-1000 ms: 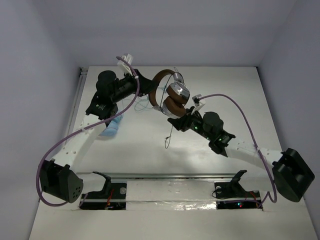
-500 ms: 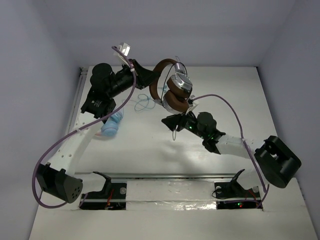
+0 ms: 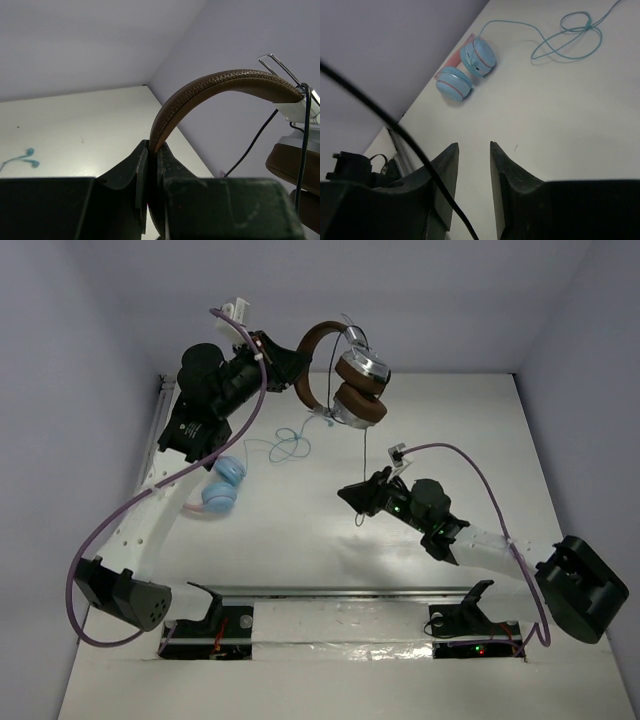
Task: Wrap the headphones
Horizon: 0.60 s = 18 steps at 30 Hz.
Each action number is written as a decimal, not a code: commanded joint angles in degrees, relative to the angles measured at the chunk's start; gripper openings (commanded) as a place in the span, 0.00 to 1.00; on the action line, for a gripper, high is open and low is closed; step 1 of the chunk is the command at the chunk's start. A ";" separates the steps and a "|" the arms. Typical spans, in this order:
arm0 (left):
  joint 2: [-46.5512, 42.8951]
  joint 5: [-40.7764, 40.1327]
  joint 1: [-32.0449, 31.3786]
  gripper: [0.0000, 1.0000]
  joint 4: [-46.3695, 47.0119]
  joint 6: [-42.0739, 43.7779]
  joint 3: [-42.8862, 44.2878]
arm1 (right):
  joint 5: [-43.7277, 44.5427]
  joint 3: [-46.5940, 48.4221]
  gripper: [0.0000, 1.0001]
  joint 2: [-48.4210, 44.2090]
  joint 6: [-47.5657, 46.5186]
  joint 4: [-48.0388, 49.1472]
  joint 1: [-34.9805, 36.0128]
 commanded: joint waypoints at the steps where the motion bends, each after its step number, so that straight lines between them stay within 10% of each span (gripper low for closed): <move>1: 1.99 -6.24 -0.07 0.00 4.52 -1.76 3.70 | -2.94 -1.77 0.38 -3.84 2.24 -1.08 -0.21; 4: 4.27 -6.86 -0.07 0.00 6.10 -3.08 4.49 | -5.93 -3.19 0.43 -4.99 3.39 -1.25 -0.21; 6: 5.41 -7.39 -0.07 0.00 6.81 -3.52 4.49 | -7.35 -3.28 0.19 -5.61 3.75 -2.05 0.41; 18: 7.53 -24.23 -0.60 0.00 5.50 0.78 0.80 | -6.66 2.25 0.00 -9.21 1.20 -18.38 6.64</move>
